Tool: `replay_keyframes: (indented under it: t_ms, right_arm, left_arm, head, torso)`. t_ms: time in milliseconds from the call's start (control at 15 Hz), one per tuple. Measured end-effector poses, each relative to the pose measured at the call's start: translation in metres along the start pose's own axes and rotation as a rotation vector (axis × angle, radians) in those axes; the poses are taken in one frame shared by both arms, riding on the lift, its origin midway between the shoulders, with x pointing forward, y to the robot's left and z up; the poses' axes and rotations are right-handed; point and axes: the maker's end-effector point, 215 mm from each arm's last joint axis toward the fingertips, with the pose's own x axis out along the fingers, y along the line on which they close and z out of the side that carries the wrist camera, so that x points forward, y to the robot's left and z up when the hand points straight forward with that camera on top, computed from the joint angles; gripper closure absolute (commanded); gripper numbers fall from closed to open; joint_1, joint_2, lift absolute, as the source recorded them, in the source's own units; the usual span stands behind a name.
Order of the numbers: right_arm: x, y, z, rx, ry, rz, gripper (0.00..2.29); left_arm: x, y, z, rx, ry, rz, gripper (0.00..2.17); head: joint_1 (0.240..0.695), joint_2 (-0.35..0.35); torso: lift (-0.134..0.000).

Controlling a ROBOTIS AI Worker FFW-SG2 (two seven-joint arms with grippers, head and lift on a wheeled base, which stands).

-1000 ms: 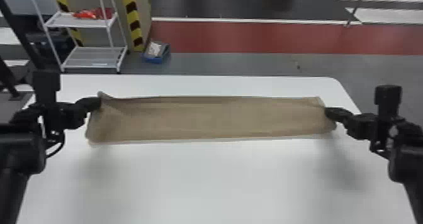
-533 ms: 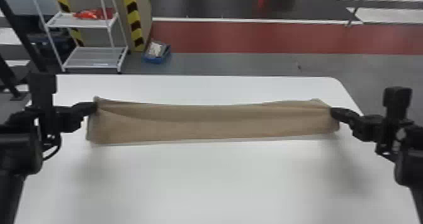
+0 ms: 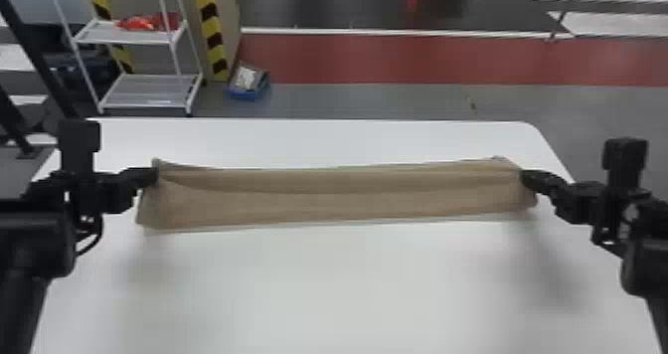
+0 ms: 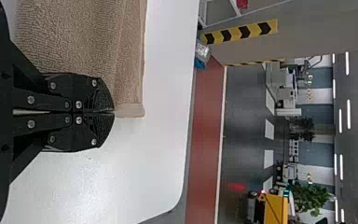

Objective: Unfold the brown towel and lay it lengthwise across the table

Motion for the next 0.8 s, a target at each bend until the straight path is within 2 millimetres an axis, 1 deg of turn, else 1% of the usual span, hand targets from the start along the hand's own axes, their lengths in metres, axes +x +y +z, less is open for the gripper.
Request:
replay_keyframes:
  t_ms: [133, 267, 467, 600, 667, 733, 800]
  right_arm:
    - [0.002, -0.002, 0.011, -0.008, -0.022, -0.011, 1.29]
    - [0.007, 0.003, 0.018, -0.019, -0.041, -0.011, 1.29]
    - [0.015, 0.008, 0.018, -0.028, -0.039, -0.016, 1.29]
    - [0.022, 0.011, 0.014, -0.033, -0.020, -0.011, 1.29]
    - [0.025, 0.012, 0.012, -0.037, -0.010, -0.010, 1.29]
    - [0.026, 0.012, 0.010, -0.039, -0.004, -0.010, 1.29]
    - [0.026, 0.011, 0.010, -0.039, -0.002, -0.010, 1.29]
  left_arm:
    - [-0.001, 0.001, 0.005, -0.004, -0.020, -0.002, 1.60]
    - [0.000, 0.002, 0.006, -0.003, -0.034, -0.003, 1.61]
    - [0.008, 0.002, -0.001, 0.003, -0.015, -0.004, 1.60]
    - [0.015, -0.004, -0.005, 0.019, 0.003, -0.012, 1.56]
    - [0.016, -0.005, -0.006, 0.030, 0.011, -0.012, 1.27]
    - [0.017, -0.004, -0.007, 0.040, 0.014, -0.001, 0.68]
    - [0.018, -0.004, -0.006, 0.044, 0.013, 0.006, 0.04]
  head:
    - [0.695, -0.036]
    - [0.695, -0.030]
    - [0.695, -0.024]
    - [0.695, -0.025]
    - [0.695, -0.026]
    - [0.695, -0.026]
    - [0.695, -0.025]
  torso:
    - [-0.121]
    - [-0.121]
    - [-0.121]
    - [-0.121]
    - [-0.121]
    - [-0.121]
    - [-0.121]
